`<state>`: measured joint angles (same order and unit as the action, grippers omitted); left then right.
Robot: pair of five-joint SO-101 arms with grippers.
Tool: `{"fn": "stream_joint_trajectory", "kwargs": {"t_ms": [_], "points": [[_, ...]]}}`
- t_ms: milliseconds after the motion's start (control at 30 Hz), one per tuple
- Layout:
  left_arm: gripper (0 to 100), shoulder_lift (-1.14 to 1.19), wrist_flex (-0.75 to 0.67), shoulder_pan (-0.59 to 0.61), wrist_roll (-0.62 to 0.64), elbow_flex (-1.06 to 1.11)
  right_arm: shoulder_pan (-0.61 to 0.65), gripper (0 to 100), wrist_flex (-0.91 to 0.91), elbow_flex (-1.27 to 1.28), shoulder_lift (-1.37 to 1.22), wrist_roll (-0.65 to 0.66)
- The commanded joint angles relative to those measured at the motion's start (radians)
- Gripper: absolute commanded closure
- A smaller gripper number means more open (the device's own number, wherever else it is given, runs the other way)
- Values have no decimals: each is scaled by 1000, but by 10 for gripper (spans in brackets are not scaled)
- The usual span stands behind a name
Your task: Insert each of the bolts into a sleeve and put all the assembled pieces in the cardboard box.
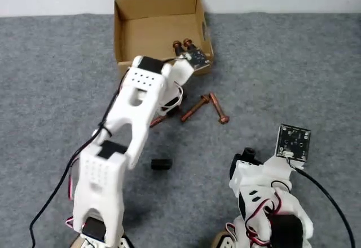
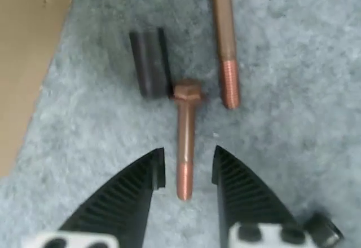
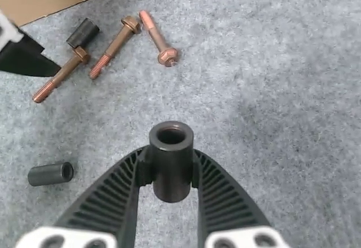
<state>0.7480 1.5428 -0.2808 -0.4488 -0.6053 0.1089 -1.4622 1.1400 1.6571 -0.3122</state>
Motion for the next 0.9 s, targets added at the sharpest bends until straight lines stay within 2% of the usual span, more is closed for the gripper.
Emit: {"fn": "stream_joint_trajectory", "kwargs": {"t_ms": [0, 200, 300, 367, 467, 567, 867], "points": [[852, 146, 110, -5, -11, -305, -4, 991, 16, 0, -1, -14], [855, 411, 212, -6, -9, -650, -4, 991, 18, 3, -1, -14], [866, 493, 212, -8, -3, -708, -2, 991, 18, 3, -1, -14], [912, 506, 212, -11, -3, -734, -2, 991, 18, 3, -1, -14], [999, 508, 212, -20, -3, -745, -2, 991, 19, 5, -1, -14], [996, 494, 212, -21, 8, -746, -2, 991, 19, 5, -1, -15], [996, 221, 215, -44, 218, -697, -2, 991, 16, 5, -1, -15]]}}
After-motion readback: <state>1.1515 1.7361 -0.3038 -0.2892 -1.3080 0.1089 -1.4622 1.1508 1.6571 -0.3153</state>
